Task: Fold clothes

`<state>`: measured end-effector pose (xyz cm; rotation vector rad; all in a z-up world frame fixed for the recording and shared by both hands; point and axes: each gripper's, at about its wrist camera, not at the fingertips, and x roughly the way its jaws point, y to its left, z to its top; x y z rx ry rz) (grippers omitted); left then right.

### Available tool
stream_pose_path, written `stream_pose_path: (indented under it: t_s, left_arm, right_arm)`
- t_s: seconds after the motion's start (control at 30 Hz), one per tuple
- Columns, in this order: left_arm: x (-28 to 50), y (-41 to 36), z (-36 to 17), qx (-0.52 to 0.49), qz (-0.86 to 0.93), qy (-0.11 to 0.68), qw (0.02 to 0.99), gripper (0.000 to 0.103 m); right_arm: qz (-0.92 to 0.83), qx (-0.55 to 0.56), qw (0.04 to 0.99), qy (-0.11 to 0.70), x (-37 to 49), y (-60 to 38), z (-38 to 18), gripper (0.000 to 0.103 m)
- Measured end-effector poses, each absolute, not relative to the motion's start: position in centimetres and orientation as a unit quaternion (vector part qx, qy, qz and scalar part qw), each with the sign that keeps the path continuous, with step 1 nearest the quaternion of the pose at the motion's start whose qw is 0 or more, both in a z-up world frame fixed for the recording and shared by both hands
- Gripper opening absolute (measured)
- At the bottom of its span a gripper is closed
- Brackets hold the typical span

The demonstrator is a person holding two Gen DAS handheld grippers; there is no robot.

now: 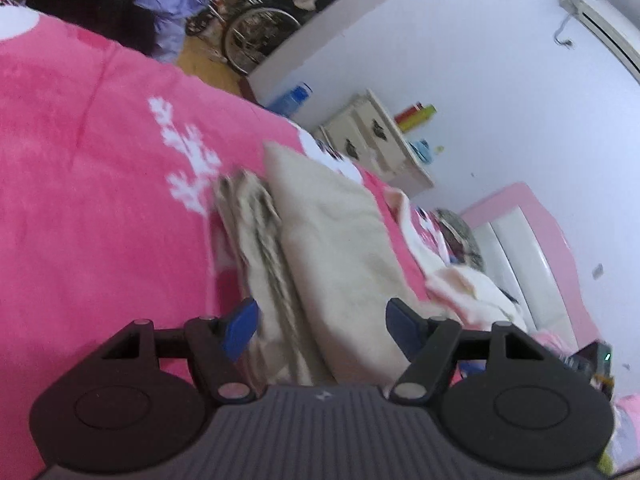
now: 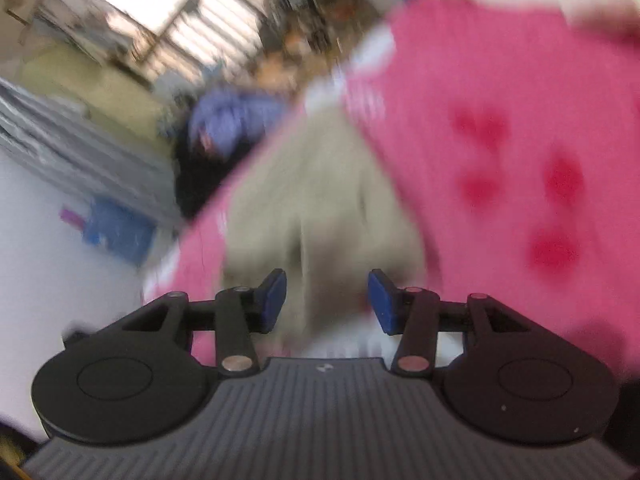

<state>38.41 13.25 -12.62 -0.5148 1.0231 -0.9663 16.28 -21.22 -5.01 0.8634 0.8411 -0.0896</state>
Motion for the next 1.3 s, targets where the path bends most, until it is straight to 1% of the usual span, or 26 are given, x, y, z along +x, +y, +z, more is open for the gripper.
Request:
stream_pose_path:
  t_s: [0.07, 0.13, 0.2, 0.27, 0.37, 0.47, 0.57, 0.67, 0.7, 0.77, 0.8, 0.83, 0.87, 0.93, 1.07, 1.13, 1.2, 1.23, 1.3]
  left_arm:
    - [36.9, 12.5, -12.8, -0.226, -0.445, 0.476, 0.724, 0.071]
    - [35.5, 11.7, -13.5, -0.207, -0.448, 0.49, 0.718, 0.07]
    - [34.6, 10.7, -13.9, -0.188, -0.446, 0.494, 0.722, 0.068]
    - [34.0, 10.0, -13.7, -0.166, -0.441, 0.49, 0.733, 0.066]
    - [32.6, 8.8, -12.3, -0.093, -0.431, 0.449, 0.777, 0.065]
    - [30.6, 7.4, -10.5, -0.013, -0.425, 0.399, 0.812, 0.065]
    - [28.8, 6.2, -9.3, 0.036, -0.423, 0.365, 0.829, 0.065]
    - [27.7, 4.1, -9.0, 0.093, -0.398, 0.337, 0.848, 0.065]
    - [27.4, 3.5, -9.1, 0.115, -0.382, 0.326, 0.857, 0.062]
    - [27.2, 2.9, -9.2, 0.135, -0.36, 0.309, 0.87, 0.034]
    - [27.1, 2.8, -9.2, 0.141, -0.352, 0.301, 0.875, 0.031]
    - [27.0, 3.0, -9.2, 0.141, -0.347, 0.295, 0.879, 0.023]
    - [27.0, 3.6, -9.1, 0.132, -0.346, 0.292, 0.882, 0.02]
    - [26.8, 4.6, -9.2, 0.121, -0.337, 0.287, 0.888, 0.019]
    - [26.7, 5.9, -11.4, 0.117, -0.315, 0.313, 0.888, 0.018]
    - [26.2, 6.0, -11.9, 0.117, -0.316, 0.299, 0.893, 0.019]
    - [25.3, 5.9, -12.1, 0.129, -0.312, 0.276, 0.9, 0.019]
    - [25.1, 5.9, -12.2, 0.128, -0.31, 0.271, 0.902, 0.019]
    - [24.9, 6.0, -12.3, 0.121, -0.308, 0.266, 0.905, 0.019]
  right_arm:
    - [-0.037, 0.38, 0.803, 0.458, 14.7, -18.4, -6.3, 0.045]
    - [-0.062, 0.294, 0.8, 0.52, 13.9, -15.7, -7.1, 0.045]
    - [-0.096, 0.172, 0.823, 0.532, 13.9, -13.9, -6.4, 0.045]
    - [-0.117, 0.108, 0.85, 0.502, 13.9, -13.5, -4.8, 0.045]
    - [-0.137, 0.036, 0.887, 0.44, 14.5, -13.3, -2.3, 0.044]
    - [-0.14, -0.032, 0.908, 0.393, 16.1, -12.4, -1.1, 0.045]
    - [-0.12, -0.071, 0.917, 0.374, 17.6, -11.4, -1.2, 0.045]
    - [-0.107, -0.073, 0.919, 0.373, 18.3, -10.5, -1.3, 0.045]
    - [-0.103, -0.066, 0.919, 0.374, 18.5, -10.5, -1.5, 0.045]
    - [-0.102, -0.06, 0.918, 0.379, 18.3, -10.5, -1.7, 0.045]
    - [-0.103, -0.06, 0.917, 0.381, 18.2, -10.7, -1.7, 0.045]
    - [-0.105, -0.059, 0.915, 0.384, 18.1, -10.7, -1.8, 0.045]
    - [-0.108, -0.056, 0.914, 0.386, 18.1, -10.6, -1.8, 0.045]
    - [-0.115, -0.044, 0.912, 0.391, 18.4, -10.8, -2.1, 0.045]
    - [-0.118, 0.012, 0.914, 0.388, 19.1, -12.3, -2.0, 0.045]
    - [-0.093, 0.047, 0.918, 0.382, 20.5, -12.9, -1.2, 0.045]
    - [-0.056, 0.082, 0.921, 0.375, 22.3, -13.3, -0.2, 0.048]
    - [-0.038, 0.099, 0.922, 0.372, 23.2, -13.5, 0.2, 0.052]
    - [-0.002, 0.13, 0.922, 0.366, 25.2, -13.8, 1.1, 0.054]
